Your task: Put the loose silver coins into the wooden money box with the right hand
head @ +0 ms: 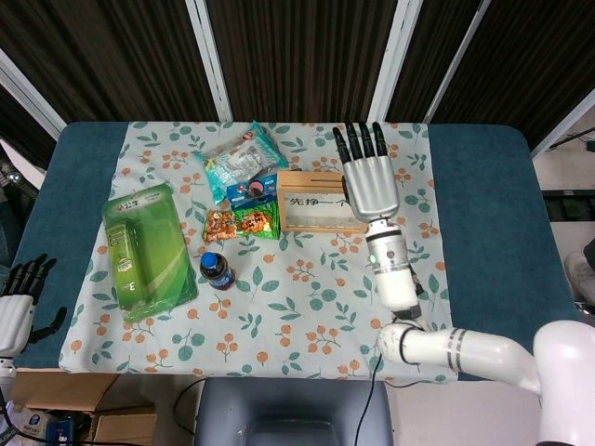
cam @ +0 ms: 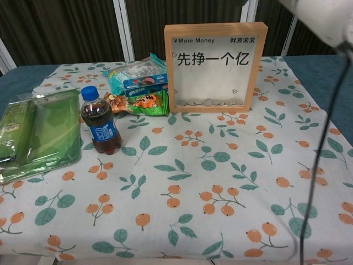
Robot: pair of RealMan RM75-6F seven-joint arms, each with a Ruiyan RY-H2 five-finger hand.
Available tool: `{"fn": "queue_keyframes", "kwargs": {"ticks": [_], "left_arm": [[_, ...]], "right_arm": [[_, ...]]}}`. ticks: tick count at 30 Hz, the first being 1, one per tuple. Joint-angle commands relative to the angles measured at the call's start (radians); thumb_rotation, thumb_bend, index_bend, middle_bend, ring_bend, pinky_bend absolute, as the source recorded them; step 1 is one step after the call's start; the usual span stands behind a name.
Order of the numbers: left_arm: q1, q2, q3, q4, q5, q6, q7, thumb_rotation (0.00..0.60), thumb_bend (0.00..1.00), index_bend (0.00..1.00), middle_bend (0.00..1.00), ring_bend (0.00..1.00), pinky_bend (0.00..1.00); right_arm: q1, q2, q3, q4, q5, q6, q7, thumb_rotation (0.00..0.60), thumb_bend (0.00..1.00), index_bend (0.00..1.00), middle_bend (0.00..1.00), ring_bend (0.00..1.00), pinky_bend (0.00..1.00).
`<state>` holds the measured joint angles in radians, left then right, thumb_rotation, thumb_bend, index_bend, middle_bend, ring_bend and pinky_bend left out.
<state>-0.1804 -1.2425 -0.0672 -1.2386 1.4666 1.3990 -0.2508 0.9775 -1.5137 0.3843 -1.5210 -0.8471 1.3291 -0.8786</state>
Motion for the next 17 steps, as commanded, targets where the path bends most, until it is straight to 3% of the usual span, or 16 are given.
{"fn": "queue_keyframes", "kwargs": {"ticks": [1, 3, 6, 9, 17], "left_arm": [[0.000, 0.004, -0.001, -0.006, 0.004, 0.005, 0.008, 0.600, 0.38, 0.00, 0.00, 0.00, 0.00], [-0.001, 0.008, -0.002, -0.017, 0.012, 0.015, 0.019, 0.600, 0.38, 0.00, 0.00, 0.00, 0.00], [0.001, 0.016, -0.004, -0.039, 0.021, 0.034, 0.041, 0.600, 0.38, 0.00, 0.00, 0.00, 0.00], [0.005, 0.025, -0.006, -0.062, 0.022, 0.047, 0.061, 0.600, 0.38, 0.00, 0.00, 0.00, 0.00], [0.011, 0.036, -0.005, -0.086, 0.018, 0.051, 0.085, 0.600, 0.38, 0.00, 0.00, 0.00, 0.00]], "right_arm": [[-0.265, 0.215, -0.203, -0.242, -0.220, 0.183, 0.168, 0.600, 0.56, 0.00, 0.00, 0.00, 0.00], [-0.381, 0.276, -0.301, -0.262, -0.315, 0.251, 0.274, 0.600, 0.50, 0.00, 0.00, 0.00, 0.00], [-0.523, 0.301, -0.415, -0.186, -0.413, 0.336, 0.396, 0.600, 0.47, 0.00, 0.00, 0.00, 0.00], [-0.632, 0.282, -0.476, -0.083, -0.451, 0.384, 0.511, 0.600, 0.46, 0.00, 0.00, 0.00, 0.00], [-0.783, 0.210, -0.475, 0.118, -0.453, 0.409, 0.694, 0.600, 0.46, 0.00, 0.00, 0.00, 0.00]]}}
